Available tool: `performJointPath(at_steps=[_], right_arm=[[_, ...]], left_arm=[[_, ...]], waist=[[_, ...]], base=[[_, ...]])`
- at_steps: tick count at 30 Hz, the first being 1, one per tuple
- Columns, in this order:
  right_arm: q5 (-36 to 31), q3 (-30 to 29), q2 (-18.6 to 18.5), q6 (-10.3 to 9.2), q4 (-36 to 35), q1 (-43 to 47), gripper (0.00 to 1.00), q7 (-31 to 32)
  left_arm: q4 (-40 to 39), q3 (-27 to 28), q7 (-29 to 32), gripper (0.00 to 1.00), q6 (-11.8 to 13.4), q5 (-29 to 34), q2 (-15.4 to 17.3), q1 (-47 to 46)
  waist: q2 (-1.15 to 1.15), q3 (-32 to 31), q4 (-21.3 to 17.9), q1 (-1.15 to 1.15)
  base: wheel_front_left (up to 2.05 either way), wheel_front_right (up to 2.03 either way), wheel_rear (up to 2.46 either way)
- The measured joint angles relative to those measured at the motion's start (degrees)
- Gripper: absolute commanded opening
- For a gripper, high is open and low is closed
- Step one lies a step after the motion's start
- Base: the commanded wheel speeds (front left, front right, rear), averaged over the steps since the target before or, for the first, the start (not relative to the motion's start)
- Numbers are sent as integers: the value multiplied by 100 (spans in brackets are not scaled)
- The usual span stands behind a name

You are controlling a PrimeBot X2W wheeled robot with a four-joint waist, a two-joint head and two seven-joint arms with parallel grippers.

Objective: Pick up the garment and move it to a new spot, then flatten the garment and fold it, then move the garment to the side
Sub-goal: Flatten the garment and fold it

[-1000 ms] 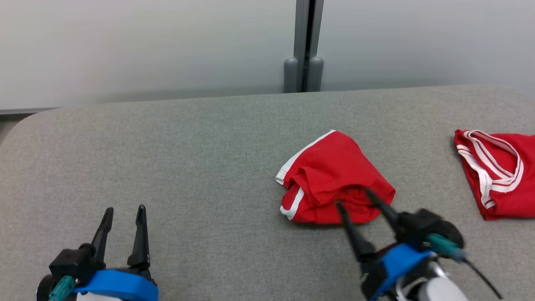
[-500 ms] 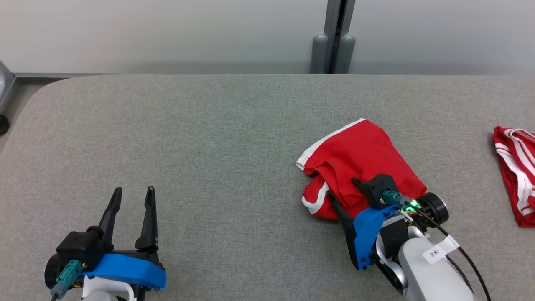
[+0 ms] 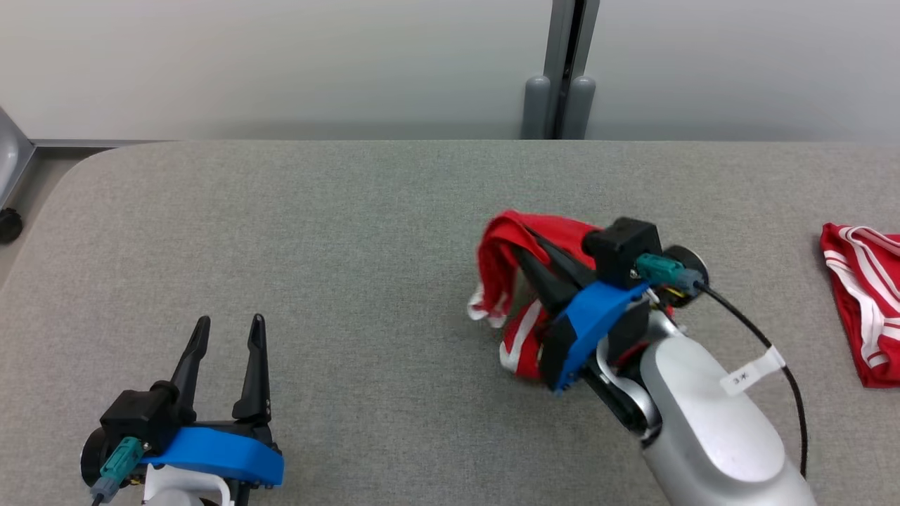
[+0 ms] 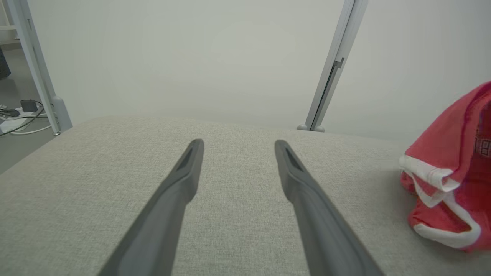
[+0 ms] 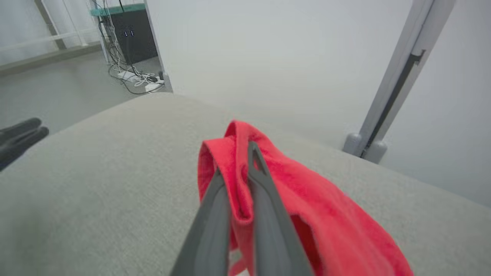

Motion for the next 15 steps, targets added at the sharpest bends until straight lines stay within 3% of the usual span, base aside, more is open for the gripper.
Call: performJointPath(at_steps=[4,8,15], right_arm=[[928,527,23,0,-511,-600,0,-41],[1489,673,26,0,-843,-1128,0,-230],[1597,-277,27,0,-675,-1258,0,-387]], left_arm=[[-9,38,0,100,-10,14,-21,-2],[8,53,0,100,-35,56,-32,13],[23,87,0,100,-51,101,-41,109]], waist=[[0,-27,-34,0],[0,-89,-51,0],[0,-180,-82,0]], base=[[0,0,0],[0,0,0],[0,0,0]])
